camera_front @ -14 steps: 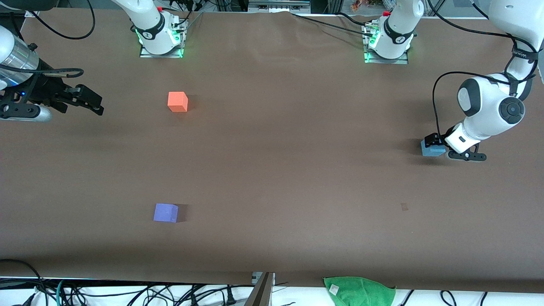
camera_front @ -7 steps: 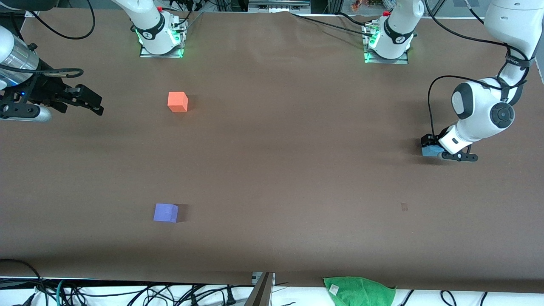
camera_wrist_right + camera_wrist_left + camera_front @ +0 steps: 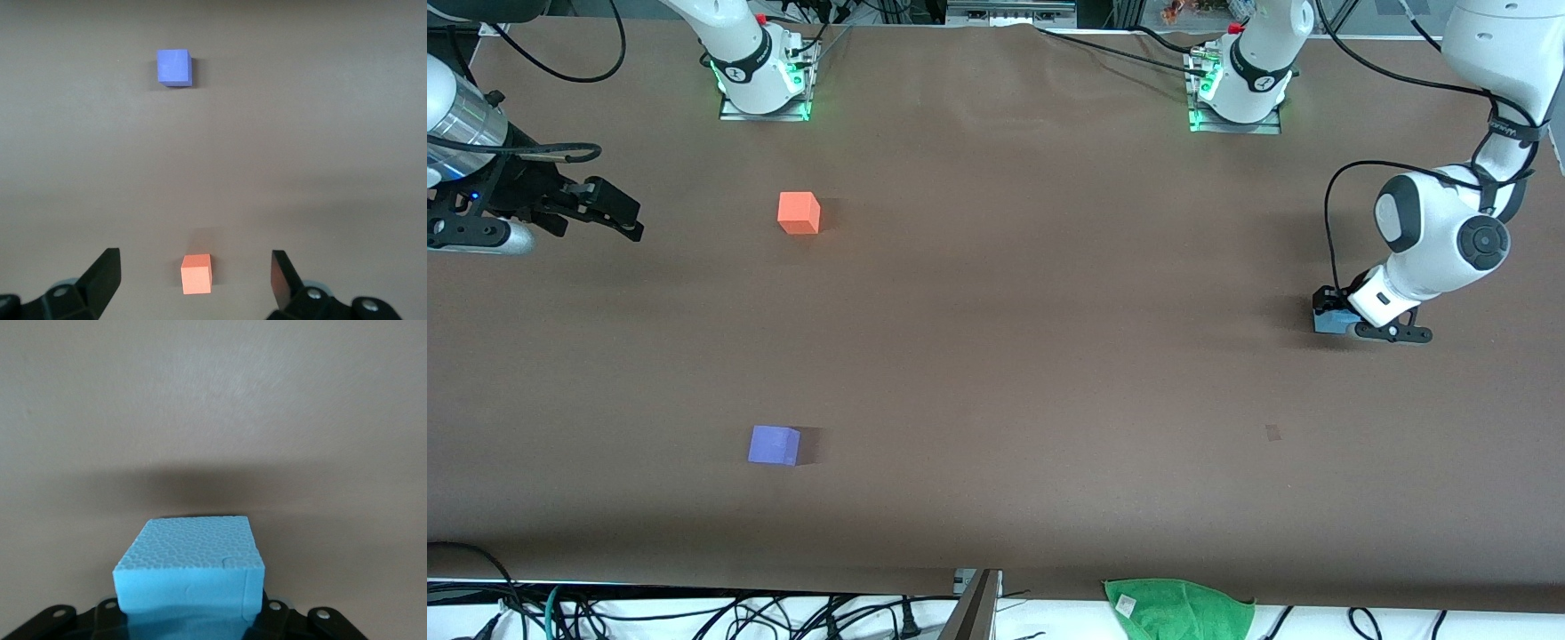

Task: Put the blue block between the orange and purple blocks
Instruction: 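Lift the blue cube with the left gripper and carry it toward the table's middle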

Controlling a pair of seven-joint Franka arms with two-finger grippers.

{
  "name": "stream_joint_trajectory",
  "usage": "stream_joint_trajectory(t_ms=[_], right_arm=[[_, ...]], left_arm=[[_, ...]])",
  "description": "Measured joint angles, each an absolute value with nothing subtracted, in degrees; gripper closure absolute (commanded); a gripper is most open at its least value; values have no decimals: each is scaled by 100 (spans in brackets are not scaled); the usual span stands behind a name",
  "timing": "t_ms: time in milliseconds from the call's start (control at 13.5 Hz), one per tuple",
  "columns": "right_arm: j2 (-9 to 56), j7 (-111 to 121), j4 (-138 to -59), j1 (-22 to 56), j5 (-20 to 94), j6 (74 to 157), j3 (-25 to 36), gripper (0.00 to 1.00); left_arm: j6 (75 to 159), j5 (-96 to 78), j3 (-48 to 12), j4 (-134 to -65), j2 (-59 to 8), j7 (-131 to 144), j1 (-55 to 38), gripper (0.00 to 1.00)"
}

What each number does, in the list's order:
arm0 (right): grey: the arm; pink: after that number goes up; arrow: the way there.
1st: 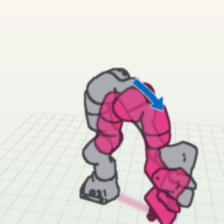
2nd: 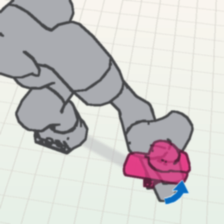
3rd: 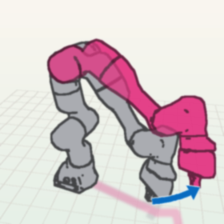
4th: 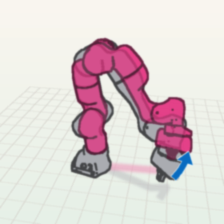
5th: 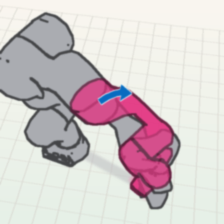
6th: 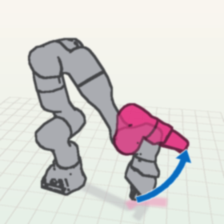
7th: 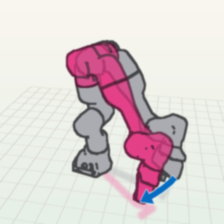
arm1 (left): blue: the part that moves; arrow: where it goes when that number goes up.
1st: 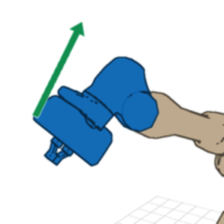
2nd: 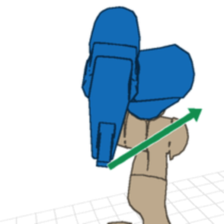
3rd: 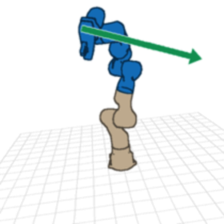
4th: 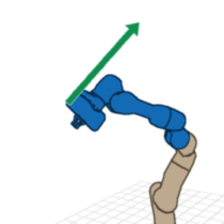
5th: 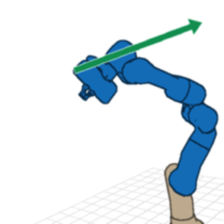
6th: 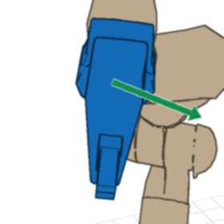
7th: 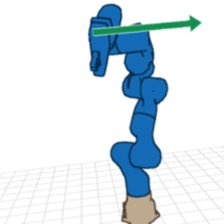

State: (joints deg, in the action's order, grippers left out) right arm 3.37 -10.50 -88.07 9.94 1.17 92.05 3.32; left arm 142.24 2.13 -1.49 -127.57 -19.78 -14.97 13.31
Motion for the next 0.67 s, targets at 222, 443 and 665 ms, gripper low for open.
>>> stream_joint_trajectory(t_ms=[222, 443, 665], right_arm=[[337, -1050, -8807, 993, 117, 9205, 333, 1], [338, -1050, -8807, 991, 117, 9205, 336, 1], [338, -1050, -8807, 989, 117, 9204, 347, 1]], left_arm=[[12799, 210, -422, -12115, -1624, -1468, 1321, 99], [11644, 199, -935, -11423, -1516, -966, 1320, 99], [11317, 194, -1735, -11080, -1585, -47, 1224, 99]])
